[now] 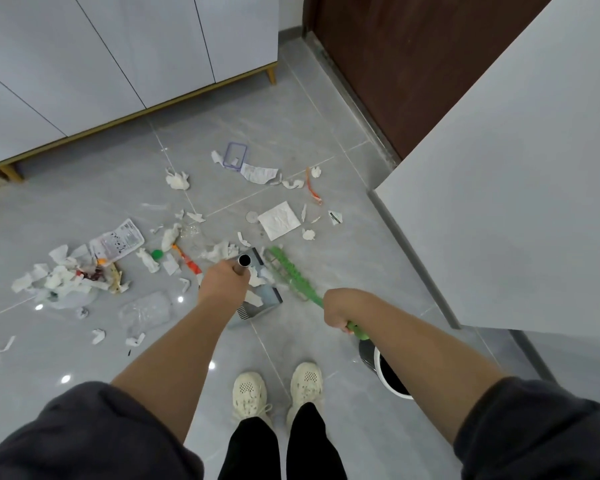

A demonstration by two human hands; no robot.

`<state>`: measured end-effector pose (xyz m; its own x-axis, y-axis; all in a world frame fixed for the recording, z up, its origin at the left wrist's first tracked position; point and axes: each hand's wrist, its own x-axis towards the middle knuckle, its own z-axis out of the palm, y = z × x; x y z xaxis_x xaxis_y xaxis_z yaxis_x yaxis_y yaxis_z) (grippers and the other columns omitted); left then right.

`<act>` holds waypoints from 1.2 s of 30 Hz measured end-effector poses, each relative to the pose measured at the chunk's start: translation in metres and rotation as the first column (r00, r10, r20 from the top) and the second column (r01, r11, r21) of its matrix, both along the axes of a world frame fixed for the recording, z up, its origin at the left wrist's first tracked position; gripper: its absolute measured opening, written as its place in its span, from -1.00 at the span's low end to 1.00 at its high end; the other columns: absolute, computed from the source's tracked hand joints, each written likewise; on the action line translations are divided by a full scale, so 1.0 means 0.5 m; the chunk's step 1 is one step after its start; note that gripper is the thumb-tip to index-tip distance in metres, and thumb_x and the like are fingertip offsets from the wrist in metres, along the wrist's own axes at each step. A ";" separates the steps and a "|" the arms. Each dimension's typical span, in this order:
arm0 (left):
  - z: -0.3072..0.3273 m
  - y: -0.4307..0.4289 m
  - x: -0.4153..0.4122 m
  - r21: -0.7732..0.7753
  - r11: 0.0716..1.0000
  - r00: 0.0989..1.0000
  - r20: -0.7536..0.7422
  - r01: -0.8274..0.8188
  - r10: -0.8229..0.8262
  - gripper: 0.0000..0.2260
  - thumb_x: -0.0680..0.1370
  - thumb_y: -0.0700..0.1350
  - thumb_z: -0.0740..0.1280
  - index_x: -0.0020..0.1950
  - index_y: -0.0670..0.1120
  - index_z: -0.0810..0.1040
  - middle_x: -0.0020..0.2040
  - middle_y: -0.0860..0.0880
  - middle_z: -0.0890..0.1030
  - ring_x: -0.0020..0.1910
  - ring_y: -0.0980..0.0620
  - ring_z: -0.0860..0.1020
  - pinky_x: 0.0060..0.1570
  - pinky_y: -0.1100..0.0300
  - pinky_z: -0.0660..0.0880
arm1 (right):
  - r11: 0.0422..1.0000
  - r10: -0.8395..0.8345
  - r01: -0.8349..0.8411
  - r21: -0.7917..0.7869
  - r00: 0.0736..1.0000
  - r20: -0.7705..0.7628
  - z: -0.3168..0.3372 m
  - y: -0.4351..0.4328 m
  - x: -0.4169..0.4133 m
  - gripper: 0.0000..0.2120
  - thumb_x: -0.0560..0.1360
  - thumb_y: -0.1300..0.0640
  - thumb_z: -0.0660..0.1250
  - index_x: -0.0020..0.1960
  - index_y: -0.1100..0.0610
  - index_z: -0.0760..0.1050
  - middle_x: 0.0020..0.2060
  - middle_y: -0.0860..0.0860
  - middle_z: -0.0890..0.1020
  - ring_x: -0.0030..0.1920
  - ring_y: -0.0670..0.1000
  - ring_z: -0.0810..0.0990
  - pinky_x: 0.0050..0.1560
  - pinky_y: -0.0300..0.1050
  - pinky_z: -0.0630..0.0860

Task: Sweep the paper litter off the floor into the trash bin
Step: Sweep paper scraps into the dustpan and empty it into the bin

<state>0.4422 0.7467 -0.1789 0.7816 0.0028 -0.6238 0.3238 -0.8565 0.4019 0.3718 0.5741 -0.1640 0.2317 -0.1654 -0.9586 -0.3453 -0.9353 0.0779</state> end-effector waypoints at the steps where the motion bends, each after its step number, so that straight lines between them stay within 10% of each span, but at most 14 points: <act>1: 0.002 0.005 0.001 -0.001 1.000 1.000 0.006 -0.003 0.003 -0.63 0.64 -0.10 0.12 -0.38 -0.13 0.31 -0.42 -0.09 0.38 -0.42 -0.04 0.37 -0.37 0.15 0.29 | 0.998 0.054 -0.053 0.019 0.998 -0.044 0.008 0.001 0.003 -0.83 0.50 0.36 0.26 0.02 0.39 0.58 0.07 0.23 0.63 -0.32 0.08 0.49 -0.28 -0.10 0.46; 10: 0.012 0.064 0.031 -0.032 0.997 0.997 0.043 -0.064 0.066 -0.69 0.60 -0.10 0.17 -0.33 -0.14 0.41 -0.33 -0.17 0.53 -0.30 -0.17 0.51 -0.28 0.13 0.40 | 0.982 0.151 -0.149 0.118 0.989 -0.004 0.096 -0.070 -0.014 -0.53 0.43 0.39 0.11 0.32 0.18 0.38 -0.56 0.05 0.49 -0.65 -0.05 0.41 -0.53 -0.27 0.32; 23: 0.029 0.076 0.068 -0.050 0.996 0.994 0.067 -0.078 0.082 -0.72 0.59 -0.14 0.16 -0.31 -0.19 0.38 -0.37 -0.16 0.50 -0.36 -0.15 0.46 -0.40 0.16 0.34 | 0.993 0.033 -0.017 -0.116 0.990 0.139 0.085 -0.136 0.005 -0.54 0.48 0.39 0.12 0.36 0.24 0.42 -0.39 0.05 0.51 -0.45 0.00 0.50 -0.50 -0.23 0.37; 29: 0.012 0.051 0.076 -0.018 0.998 0.998 0.031 -0.054 0.055 -0.68 0.62 -0.13 0.16 -0.35 -0.10 0.35 -0.38 -0.10 0.45 -0.24 -0.17 0.49 -0.25 0.13 0.38 | 0.985 -0.094 0.125 -0.119 0.967 0.235 0.021 -0.116 0.044 -0.66 0.51 0.28 0.24 0.27 0.29 0.46 0.18 0.18 0.57 0.06 0.14 0.58 -0.11 -0.13 0.46; 36: -0.002 0.054 0.118 -0.017 0.999 0.999 -0.021 -0.037 0.037 -0.81 0.60 -0.07 0.18 -0.08 -0.16 0.48 -0.16 -0.16 0.54 -0.15 -0.18 0.53 -0.04 0.00 0.53 | 0.999 -0.045 0.048 -0.015 0.990 0.134 -0.026 -0.041 0.062 -0.71 0.53 0.24 0.26 0.22 0.26 0.53 -0.17 0.12 0.54 -0.08 0.08 0.52 0.08 -0.03 0.51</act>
